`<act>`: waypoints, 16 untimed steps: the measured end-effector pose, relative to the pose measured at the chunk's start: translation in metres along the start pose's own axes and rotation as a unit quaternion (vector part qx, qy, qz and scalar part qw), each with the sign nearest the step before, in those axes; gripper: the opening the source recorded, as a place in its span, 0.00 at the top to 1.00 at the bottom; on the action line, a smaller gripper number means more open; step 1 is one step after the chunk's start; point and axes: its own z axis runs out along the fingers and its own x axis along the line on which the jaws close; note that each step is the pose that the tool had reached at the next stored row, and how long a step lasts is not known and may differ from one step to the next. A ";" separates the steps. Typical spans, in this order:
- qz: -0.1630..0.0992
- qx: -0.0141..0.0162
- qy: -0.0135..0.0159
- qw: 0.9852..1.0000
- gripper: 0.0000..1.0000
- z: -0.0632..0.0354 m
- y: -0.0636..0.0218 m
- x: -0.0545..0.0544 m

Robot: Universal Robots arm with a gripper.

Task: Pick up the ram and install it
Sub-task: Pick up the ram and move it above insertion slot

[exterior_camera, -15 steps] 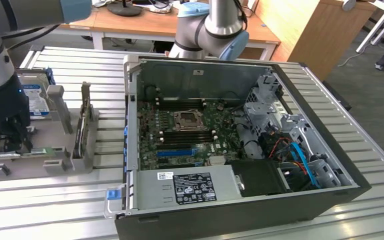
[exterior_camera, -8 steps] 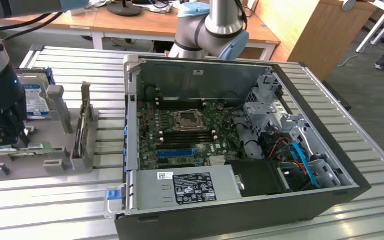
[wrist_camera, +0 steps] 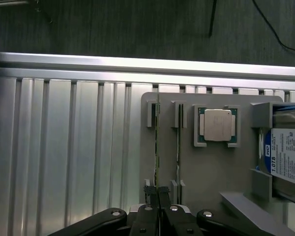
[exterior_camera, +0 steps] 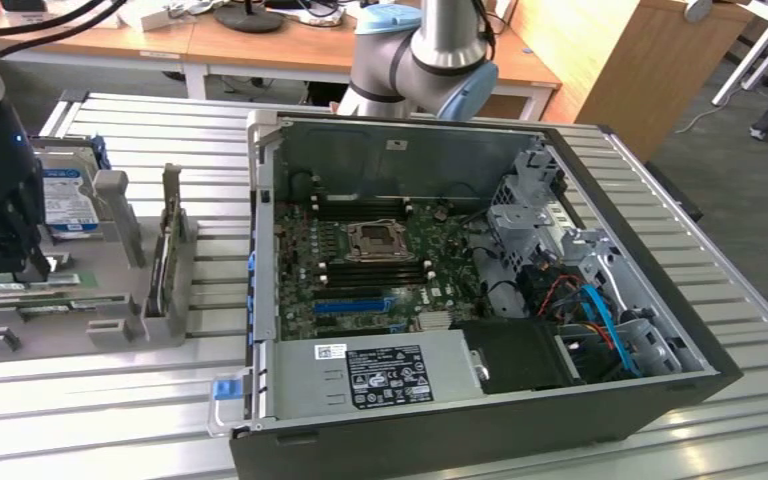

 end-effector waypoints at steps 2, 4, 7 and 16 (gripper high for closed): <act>0.000 0.000 0.000 1.000 0.88 -0.0052 0.0002 0.000; 0.000 0.000 0.000 1.000 0.88 -0.0105 0.0004 0.000; 0.000 0.000 0.000 1.000 0.88 -0.0176 0.0007 0.000; 0.000 0.000 0.000 1.000 0.88 -0.0380 0.0015 -0.001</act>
